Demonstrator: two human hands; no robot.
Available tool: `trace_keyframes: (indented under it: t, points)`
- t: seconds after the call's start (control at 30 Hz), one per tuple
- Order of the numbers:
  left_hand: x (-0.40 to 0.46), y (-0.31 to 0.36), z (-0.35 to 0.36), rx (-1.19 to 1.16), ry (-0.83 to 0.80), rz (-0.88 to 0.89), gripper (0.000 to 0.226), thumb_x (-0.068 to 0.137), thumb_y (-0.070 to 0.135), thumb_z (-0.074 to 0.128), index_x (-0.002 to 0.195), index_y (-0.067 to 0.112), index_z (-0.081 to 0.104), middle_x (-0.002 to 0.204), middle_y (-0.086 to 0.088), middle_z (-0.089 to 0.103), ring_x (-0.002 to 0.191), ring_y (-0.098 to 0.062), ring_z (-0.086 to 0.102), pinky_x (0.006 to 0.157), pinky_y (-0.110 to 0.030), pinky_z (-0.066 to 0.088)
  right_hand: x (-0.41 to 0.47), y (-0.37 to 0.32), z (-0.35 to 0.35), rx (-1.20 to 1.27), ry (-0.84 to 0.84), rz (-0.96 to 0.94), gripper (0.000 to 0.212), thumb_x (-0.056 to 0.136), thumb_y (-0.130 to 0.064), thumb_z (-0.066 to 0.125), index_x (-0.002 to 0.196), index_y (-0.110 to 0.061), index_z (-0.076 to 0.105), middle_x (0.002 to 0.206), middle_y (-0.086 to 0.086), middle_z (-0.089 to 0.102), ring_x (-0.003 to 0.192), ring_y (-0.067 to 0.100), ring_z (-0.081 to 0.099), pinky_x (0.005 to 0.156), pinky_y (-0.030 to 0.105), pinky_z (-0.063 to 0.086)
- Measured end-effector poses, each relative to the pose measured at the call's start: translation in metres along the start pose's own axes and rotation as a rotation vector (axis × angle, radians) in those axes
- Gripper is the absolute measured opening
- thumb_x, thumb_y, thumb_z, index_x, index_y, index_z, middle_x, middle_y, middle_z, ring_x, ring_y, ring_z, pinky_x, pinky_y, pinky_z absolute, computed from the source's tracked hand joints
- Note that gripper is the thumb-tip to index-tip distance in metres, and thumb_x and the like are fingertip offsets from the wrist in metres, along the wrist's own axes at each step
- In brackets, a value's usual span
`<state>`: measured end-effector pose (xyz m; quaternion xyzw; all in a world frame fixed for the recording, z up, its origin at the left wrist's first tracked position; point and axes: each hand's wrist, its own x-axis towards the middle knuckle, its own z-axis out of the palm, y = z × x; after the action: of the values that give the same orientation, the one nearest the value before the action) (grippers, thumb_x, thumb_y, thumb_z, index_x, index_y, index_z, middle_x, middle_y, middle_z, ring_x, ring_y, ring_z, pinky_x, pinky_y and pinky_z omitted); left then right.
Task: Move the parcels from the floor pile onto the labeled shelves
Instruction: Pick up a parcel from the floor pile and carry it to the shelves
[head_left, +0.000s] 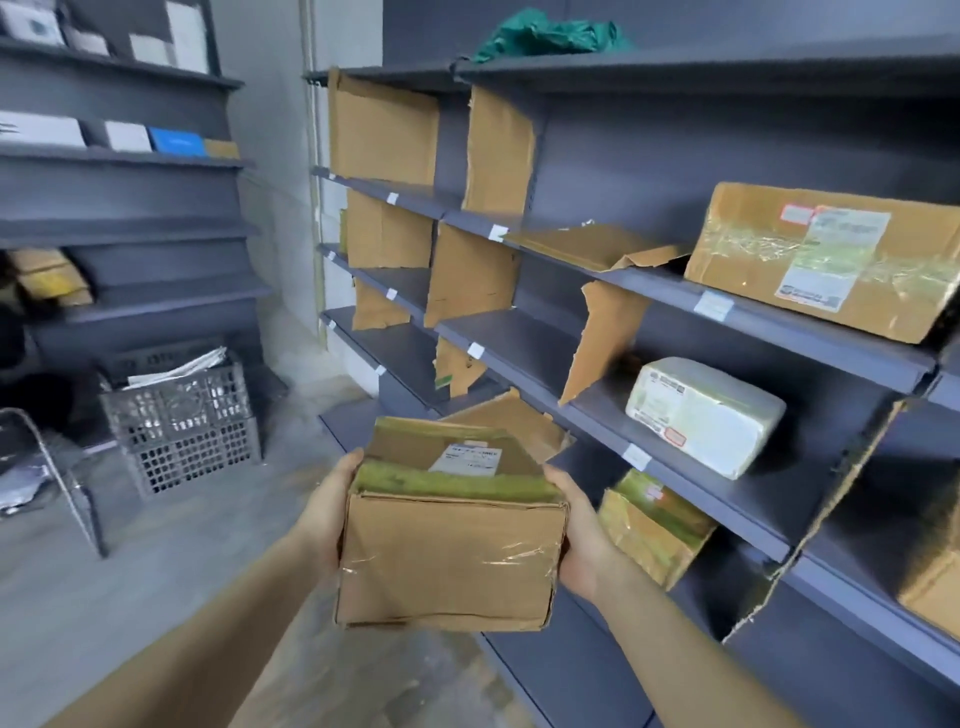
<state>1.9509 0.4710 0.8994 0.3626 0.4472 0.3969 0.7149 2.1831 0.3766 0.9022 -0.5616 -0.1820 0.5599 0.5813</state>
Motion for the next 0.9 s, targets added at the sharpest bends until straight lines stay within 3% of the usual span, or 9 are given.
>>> trace_keyframes:
  t: [0.13,0.27,0.47,0.57,0.67,0.77,0.9]
  points:
    - [0.032,0.019,-0.025,-0.045,0.028,0.027,0.040,0.097,0.044,0.048,0.093,0.012,0.072,0.074,-0.008,0.075,0.056,-0.019,0.070,0.058,-0.029,0.052,0.042,-0.009,0.036,-0.047,-0.025,0.009,0.039,0.095,-0.049,0.060,0.090,-0.019,0.084,0.101,0.011,0.079,0.086,0.025,0.076,0.082,0.038,0.056]
    - [0.072,0.032,-0.063,-0.074,0.029,0.000,0.043,0.097,0.046,0.046,0.092,0.012,0.071,0.075,-0.010,0.076,0.057,-0.021,0.071,0.056,-0.028,0.054,0.090,-0.006,0.081,-0.085,-0.043,0.018,0.036,0.091,-0.047,0.064,0.101,-0.018,0.083,0.105,0.012,0.079,0.095,0.027,0.074,0.091,0.040,0.056]
    - [0.157,0.066,-0.130,-0.088,0.065,-0.022,0.044,0.098,0.047,0.046,0.096,0.011,0.070,0.073,-0.011,0.075,0.055,-0.022,0.070,0.056,-0.028,0.055,0.162,-0.001,0.157,-0.136,-0.038,0.028,0.035,0.094,-0.043,0.064,0.109,-0.016,0.079,0.105,0.010,0.079,0.088,0.021,0.076,0.077,0.034,0.056]
    - [0.195,0.090,-0.146,-0.072,0.052,-0.056,0.044,0.098,0.045,0.045,0.090,0.011,0.072,0.074,-0.011,0.075,0.055,-0.023,0.070,0.060,-0.029,0.054,0.196,-0.007,0.187,-0.149,0.010,0.036,0.035,0.092,-0.041,0.066,0.110,-0.015,0.079,0.105,0.010,0.079,0.091,0.024,0.075,0.082,0.035,0.057]
    - [0.227,0.116,-0.160,-0.080,0.044,-0.050,0.046,0.093,0.051,0.051,0.098,0.012,0.074,0.084,-0.012,0.076,0.063,-0.025,0.071,0.065,-0.032,0.055,0.222,-0.019,0.214,-0.170,0.017,0.023,0.034,0.089,-0.043,0.066,0.106,-0.017,0.081,0.110,0.009,0.078,0.103,0.026,0.073,0.098,0.040,0.055]
    - [0.255,0.142,-0.167,-0.072,0.026,-0.031,0.041,0.091,0.051,0.053,0.091,0.016,0.074,0.082,-0.010,0.075,0.059,-0.023,0.070,0.057,-0.028,0.054,0.244,-0.031,0.235,-0.146,0.015,0.002,0.032,0.093,-0.044,0.063,0.101,-0.019,0.082,0.109,0.008,0.078,0.101,0.024,0.074,0.096,0.038,0.055]
    - [0.288,0.162,-0.169,-0.049,-0.006,-0.018,0.040,0.094,0.048,0.050,0.088,0.016,0.074,0.081,-0.010,0.076,0.058,-0.022,0.070,0.060,-0.030,0.052,0.270,-0.039,0.255,-0.118,0.028,0.003,0.032,0.094,-0.042,0.062,0.097,-0.017,0.082,0.105,0.008,0.079,0.095,0.023,0.074,0.096,0.039,0.053]
